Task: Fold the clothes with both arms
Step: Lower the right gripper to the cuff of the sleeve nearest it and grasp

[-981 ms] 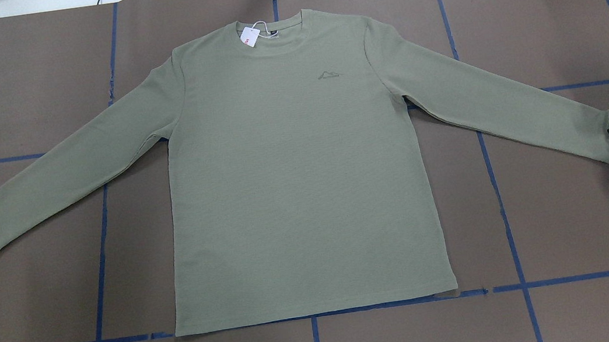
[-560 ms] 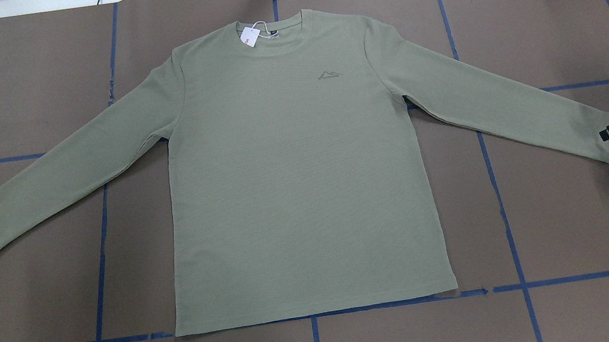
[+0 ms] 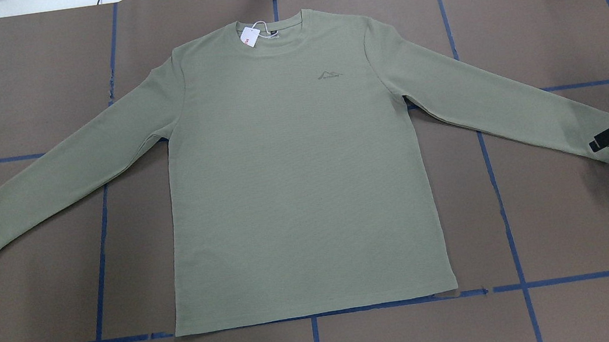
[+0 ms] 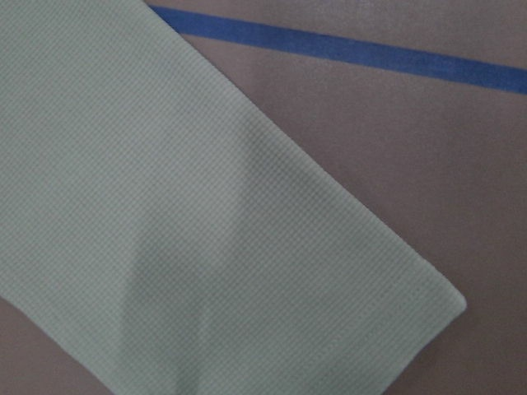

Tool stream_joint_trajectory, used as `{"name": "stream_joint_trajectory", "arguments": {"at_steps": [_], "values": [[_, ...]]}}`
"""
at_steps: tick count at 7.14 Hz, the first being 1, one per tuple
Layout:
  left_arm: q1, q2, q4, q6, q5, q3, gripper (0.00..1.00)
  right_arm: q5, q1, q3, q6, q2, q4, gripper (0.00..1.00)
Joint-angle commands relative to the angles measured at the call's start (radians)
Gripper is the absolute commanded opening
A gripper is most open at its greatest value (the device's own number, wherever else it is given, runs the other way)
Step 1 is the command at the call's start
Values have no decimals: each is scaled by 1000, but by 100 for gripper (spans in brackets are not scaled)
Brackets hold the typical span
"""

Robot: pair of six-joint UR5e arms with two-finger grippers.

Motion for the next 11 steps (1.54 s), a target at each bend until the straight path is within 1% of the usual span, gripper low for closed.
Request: {"name": "stream_joint_trajectory", "arguments": {"at_steps": [1,3,6,8,10,11], "values": [[0,0,-1,1,0,0,100,0,-1,4,0,0,-13,100],[0,0,-1,1,0,0,100,-20,4,4,-11,0,-48,100],[0,0,-1,3,0,0,100,-36,7,4,-11,0,-54,100],[0,0,-1,3,0,0,100,-36,12,4,-12,0,-77,62],[0,0,-1,3,0,0,100,-36,13,6,-14,0,-77,21],[0,0,-1,3,0,0,100,-36,15,6,-14,0,-77,10]]}}
